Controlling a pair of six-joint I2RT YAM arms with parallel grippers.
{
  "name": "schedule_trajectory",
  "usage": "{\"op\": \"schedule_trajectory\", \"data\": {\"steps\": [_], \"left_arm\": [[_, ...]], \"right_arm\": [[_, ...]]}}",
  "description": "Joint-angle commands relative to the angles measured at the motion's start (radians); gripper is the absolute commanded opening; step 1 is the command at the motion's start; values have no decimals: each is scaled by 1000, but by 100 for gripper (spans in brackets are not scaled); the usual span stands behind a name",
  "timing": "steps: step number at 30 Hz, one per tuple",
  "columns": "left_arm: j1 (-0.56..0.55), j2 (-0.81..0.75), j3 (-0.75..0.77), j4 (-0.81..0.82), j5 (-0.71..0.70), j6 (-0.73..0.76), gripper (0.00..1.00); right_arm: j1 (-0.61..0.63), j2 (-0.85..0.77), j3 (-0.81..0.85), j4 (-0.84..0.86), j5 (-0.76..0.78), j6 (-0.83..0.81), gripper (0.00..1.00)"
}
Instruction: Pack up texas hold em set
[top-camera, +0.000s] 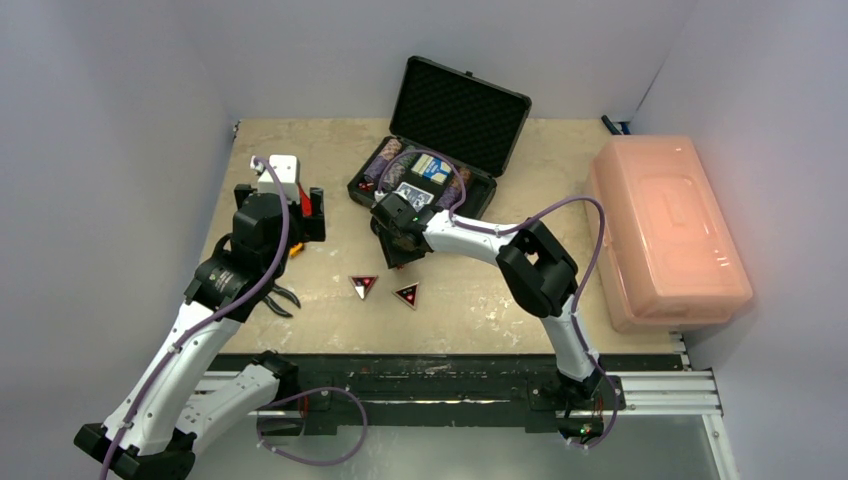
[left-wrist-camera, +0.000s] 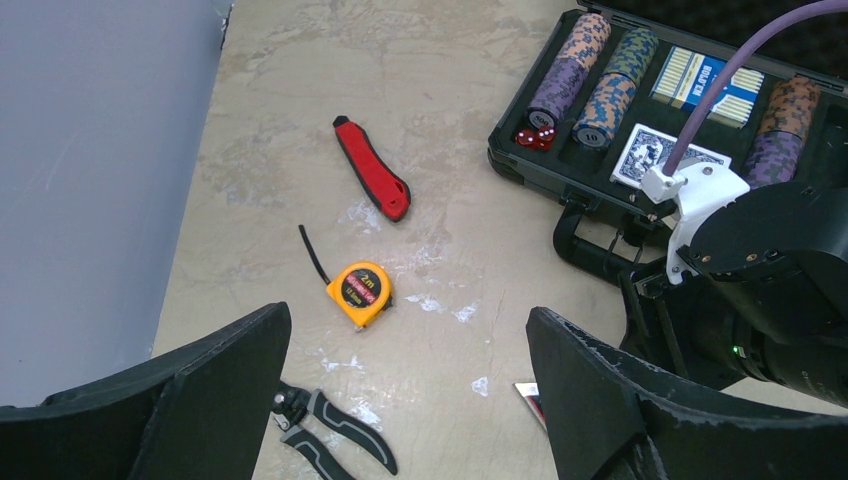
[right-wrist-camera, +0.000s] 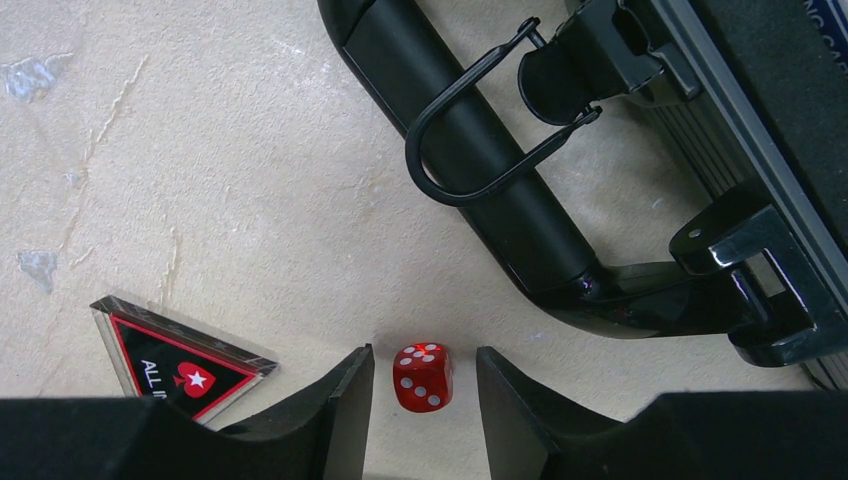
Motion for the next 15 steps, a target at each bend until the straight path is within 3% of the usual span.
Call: {"op": "schedule_trajectory", "data": {"steps": [1,15], "left_arm": [[3,-2,3,39,1,15,88],[3,-3,3,40,-2,16,88]], "right_arm": [[7,-11,22,-14,24,-19,45],[13,-21,15,-17,19,-28,20]]}}
